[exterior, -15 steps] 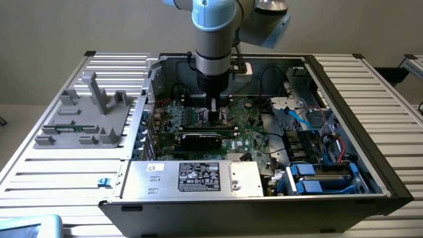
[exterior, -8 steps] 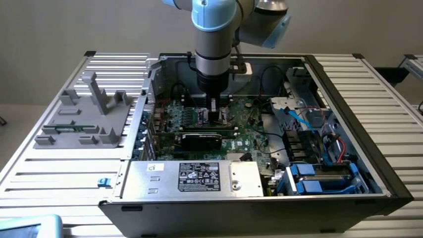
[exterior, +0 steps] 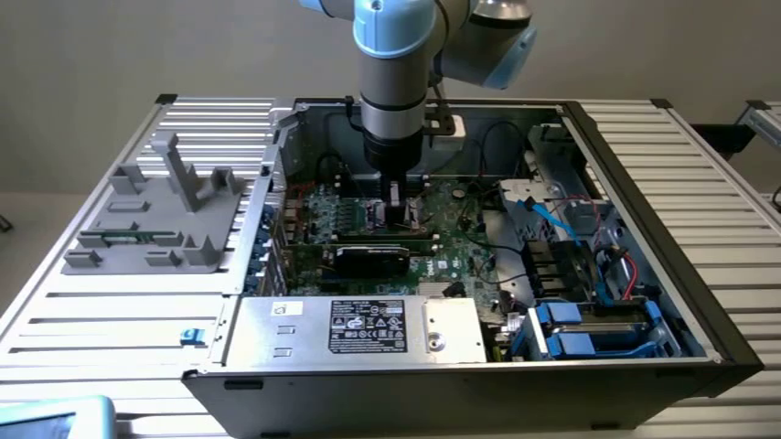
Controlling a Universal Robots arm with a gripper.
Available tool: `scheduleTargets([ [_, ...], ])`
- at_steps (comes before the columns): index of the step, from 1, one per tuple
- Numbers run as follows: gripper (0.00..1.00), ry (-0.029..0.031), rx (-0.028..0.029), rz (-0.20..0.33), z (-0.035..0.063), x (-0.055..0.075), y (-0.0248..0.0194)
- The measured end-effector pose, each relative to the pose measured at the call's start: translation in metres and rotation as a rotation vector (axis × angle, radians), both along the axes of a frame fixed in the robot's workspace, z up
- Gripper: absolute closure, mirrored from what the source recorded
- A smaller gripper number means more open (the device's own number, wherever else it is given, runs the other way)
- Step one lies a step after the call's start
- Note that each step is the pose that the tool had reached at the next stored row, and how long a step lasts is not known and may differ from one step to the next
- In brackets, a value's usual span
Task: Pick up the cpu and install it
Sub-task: 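Place the cpu into insertion slot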
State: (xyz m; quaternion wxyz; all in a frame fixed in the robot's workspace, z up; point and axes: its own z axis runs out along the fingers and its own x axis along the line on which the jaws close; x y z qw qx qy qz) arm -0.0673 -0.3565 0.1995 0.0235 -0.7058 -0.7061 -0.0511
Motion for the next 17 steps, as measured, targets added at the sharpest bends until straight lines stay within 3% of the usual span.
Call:
scheduleTargets([
  [17,0.45,-0.0003,0.0001,0.001,-0.0019,-0.0007,0.0010],
])
